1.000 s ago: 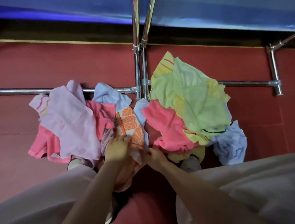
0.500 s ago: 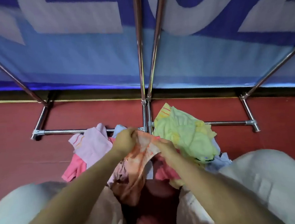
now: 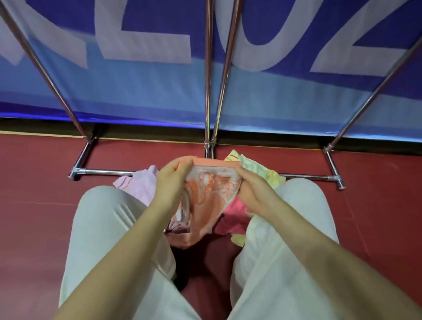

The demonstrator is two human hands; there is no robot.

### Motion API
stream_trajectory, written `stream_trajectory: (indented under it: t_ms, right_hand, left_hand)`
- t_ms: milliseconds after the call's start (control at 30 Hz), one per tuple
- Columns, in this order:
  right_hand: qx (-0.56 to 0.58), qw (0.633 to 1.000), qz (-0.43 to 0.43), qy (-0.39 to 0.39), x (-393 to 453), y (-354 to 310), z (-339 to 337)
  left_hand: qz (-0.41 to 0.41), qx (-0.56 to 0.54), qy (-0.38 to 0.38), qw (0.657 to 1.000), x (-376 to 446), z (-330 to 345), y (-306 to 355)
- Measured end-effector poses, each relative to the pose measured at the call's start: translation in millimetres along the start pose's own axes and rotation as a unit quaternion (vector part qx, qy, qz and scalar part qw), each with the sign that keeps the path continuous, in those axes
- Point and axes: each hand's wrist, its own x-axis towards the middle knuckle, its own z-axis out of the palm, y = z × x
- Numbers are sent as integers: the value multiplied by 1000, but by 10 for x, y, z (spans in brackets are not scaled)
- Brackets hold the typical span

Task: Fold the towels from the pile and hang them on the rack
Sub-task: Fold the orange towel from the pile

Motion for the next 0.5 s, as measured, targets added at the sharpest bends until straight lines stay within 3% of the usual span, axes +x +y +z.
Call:
stream_trajectory:
  t_ms: [100, 267, 400, 500]
  right_hand:
    - [21, 999, 20, 29, -84, 326, 186]
    - [-27, 996, 17, 84, -114, 552, 215]
    - [49, 998, 2, 40, -86, 420, 215]
    - [36, 999, 27, 18, -119, 434, 209]
  left_hand:
    - [-47, -111, 5, 993, -26, -65, -15]
    - [-72, -43, 70, 994, -30, -146, -134]
    - [-86, -97, 72, 989, -18, -197, -173]
    - [-109, -182, 43, 976, -25, -211, -150]
